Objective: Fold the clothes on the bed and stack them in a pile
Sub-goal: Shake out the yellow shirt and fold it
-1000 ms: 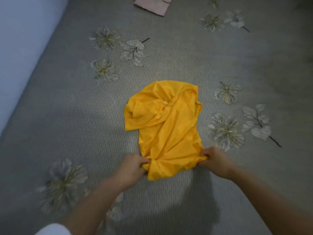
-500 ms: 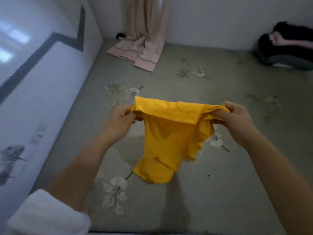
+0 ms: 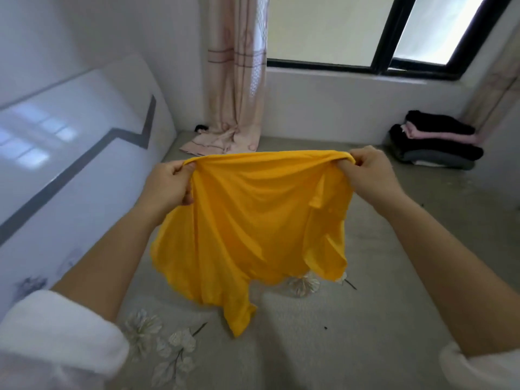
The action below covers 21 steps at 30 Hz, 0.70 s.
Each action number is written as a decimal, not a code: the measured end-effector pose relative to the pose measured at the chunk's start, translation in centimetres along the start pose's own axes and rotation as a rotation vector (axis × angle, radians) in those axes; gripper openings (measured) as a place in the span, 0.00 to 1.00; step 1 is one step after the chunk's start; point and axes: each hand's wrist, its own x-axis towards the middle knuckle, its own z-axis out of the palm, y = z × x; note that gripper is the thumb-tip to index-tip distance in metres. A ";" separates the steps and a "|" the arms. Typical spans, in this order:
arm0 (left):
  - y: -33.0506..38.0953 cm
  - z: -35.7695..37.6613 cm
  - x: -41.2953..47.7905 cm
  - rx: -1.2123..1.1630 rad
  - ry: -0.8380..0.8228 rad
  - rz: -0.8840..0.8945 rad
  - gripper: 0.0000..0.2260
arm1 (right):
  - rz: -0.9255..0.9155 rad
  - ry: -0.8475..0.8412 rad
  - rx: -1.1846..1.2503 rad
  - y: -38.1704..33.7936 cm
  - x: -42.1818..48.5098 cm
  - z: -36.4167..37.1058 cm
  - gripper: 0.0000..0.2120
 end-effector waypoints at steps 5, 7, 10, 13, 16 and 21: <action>0.6 0.0 0.1 -0.041 0.091 -0.024 0.14 | 0.055 -0.049 0.132 -1.8 1.7 -0.1 0.15; 0.6 -0.6 0.2 0.257 0.206 0.150 0.19 | -0.006 0.002 0.007 -1.9 2.5 -0.4 0.15; 1.2 -1.3 0.1 0.567 0.188 0.269 0.22 | 0.064 0.056 -0.144 -1.3 3.7 -0.8 0.17; 2.6 -0.3 -0.3 0.430 -0.032 0.135 0.23 | 0.330 -0.038 0.315 -0.6 4.2 -0.3 0.12; 4.1 1.8 -0.6 0.070 -0.110 -0.035 0.16 | 0.357 -0.160 0.517 -0.6 2.2 1.9 0.13; 7.2 5.9 -0.5 -0.064 -0.041 -0.084 0.15 | 0.404 -0.619 0.354 0.5 -5.0 8.3 0.11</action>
